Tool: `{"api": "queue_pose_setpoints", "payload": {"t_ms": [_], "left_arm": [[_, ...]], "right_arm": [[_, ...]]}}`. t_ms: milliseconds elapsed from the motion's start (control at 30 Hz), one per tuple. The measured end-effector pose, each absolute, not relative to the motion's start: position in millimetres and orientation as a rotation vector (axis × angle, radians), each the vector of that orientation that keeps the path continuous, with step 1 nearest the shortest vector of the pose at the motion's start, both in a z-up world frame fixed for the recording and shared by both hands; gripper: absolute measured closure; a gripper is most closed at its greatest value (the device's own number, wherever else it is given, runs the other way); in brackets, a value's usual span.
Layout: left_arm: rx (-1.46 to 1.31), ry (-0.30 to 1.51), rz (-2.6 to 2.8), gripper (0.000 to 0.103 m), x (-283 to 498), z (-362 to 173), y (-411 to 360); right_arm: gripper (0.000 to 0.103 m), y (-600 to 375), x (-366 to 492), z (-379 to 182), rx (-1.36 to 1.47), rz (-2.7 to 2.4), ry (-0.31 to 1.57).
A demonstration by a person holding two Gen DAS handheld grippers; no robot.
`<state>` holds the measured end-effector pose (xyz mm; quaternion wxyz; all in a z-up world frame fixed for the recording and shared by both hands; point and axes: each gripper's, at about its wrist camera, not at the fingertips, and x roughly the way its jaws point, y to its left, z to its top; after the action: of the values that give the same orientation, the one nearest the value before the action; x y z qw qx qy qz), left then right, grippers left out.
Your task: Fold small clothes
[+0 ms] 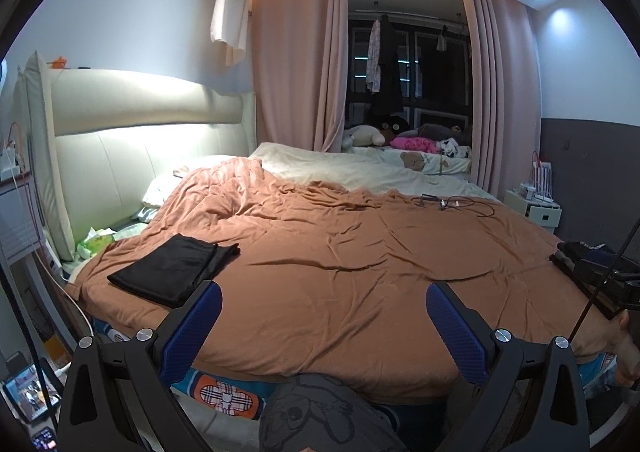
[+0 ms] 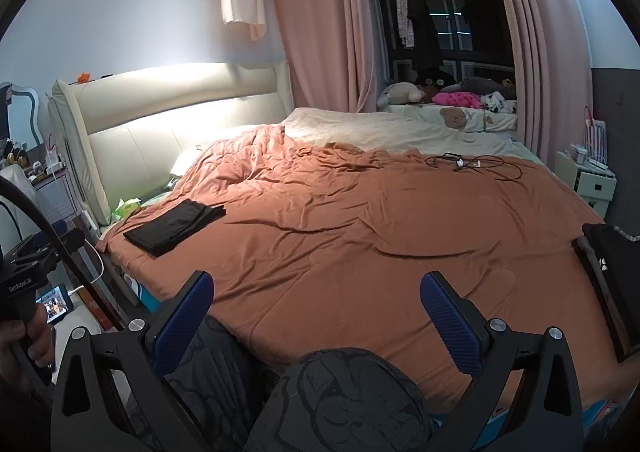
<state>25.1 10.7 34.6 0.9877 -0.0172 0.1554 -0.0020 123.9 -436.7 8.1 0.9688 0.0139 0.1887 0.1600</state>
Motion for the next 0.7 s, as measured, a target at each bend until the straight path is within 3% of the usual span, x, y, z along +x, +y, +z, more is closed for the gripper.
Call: {"api": "queue_pose_setpoints", "payload": {"t_ms": [700], "left_arm": [[-0.059, 0.34, -0.03, 0.0, 25.3, 23.3, 15.5]], "right_arm": [[0.0, -429.6, 121.6, 5.5, 0.032, 0.286, 0.398]]}}
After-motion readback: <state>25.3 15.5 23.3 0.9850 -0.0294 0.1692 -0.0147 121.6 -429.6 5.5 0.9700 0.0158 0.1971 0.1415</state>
